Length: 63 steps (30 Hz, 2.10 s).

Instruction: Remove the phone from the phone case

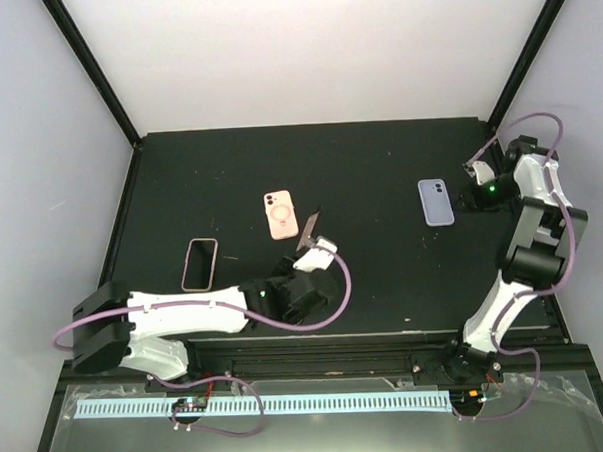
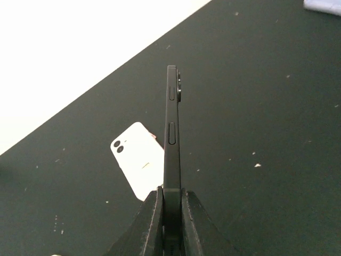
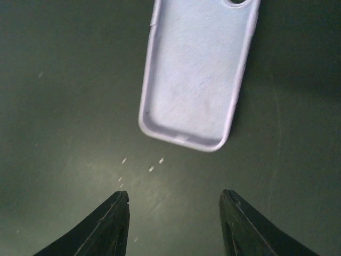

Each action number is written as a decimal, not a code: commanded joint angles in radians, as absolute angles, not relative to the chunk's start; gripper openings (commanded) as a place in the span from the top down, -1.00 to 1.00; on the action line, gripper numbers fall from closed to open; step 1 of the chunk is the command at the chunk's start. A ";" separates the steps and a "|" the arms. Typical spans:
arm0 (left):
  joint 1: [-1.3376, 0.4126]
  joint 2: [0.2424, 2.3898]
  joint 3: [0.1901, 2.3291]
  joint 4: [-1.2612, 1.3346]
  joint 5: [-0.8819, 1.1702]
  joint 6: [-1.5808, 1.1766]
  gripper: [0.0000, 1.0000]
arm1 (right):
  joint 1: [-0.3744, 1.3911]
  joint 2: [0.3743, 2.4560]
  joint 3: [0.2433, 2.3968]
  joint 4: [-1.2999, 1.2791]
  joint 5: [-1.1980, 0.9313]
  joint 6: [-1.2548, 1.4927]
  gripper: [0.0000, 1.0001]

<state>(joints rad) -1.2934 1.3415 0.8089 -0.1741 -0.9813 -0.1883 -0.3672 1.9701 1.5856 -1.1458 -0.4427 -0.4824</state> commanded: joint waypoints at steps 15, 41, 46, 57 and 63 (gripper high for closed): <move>-1.045 1.853 1.312 -0.432 -1.001 -0.040 0.97 | -0.241 1.243 1.136 -0.967 -0.935 -0.354 0.04; -1.031 2.276 1.673 -0.713 -0.911 -0.027 0.21 | -0.242 1.089 0.952 -0.836 -0.961 -0.330 -0.07; -1.021 2.251 1.659 -0.716 -0.861 -0.032 -0.19 | -0.242 1.090 0.952 -0.838 -0.963 -0.333 -0.07; -0.961 1.917 1.439 -0.639 -0.555 -0.134 -0.86 | -0.242 1.098 0.955 -0.848 -0.967 -0.340 -0.08; -0.749 1.772 1.325 -0.582 -0.260 -0.361 -0.98 | -0.242 1.104 0.949 -0.847 -0.987 -0.339 -0.08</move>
<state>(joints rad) -0.8829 1.8095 1.3502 -0.6281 -0.4889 -0.1856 -0.2413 1.0962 0.9508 -0.8524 -0.9554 -0.3309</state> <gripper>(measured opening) 0.988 0.537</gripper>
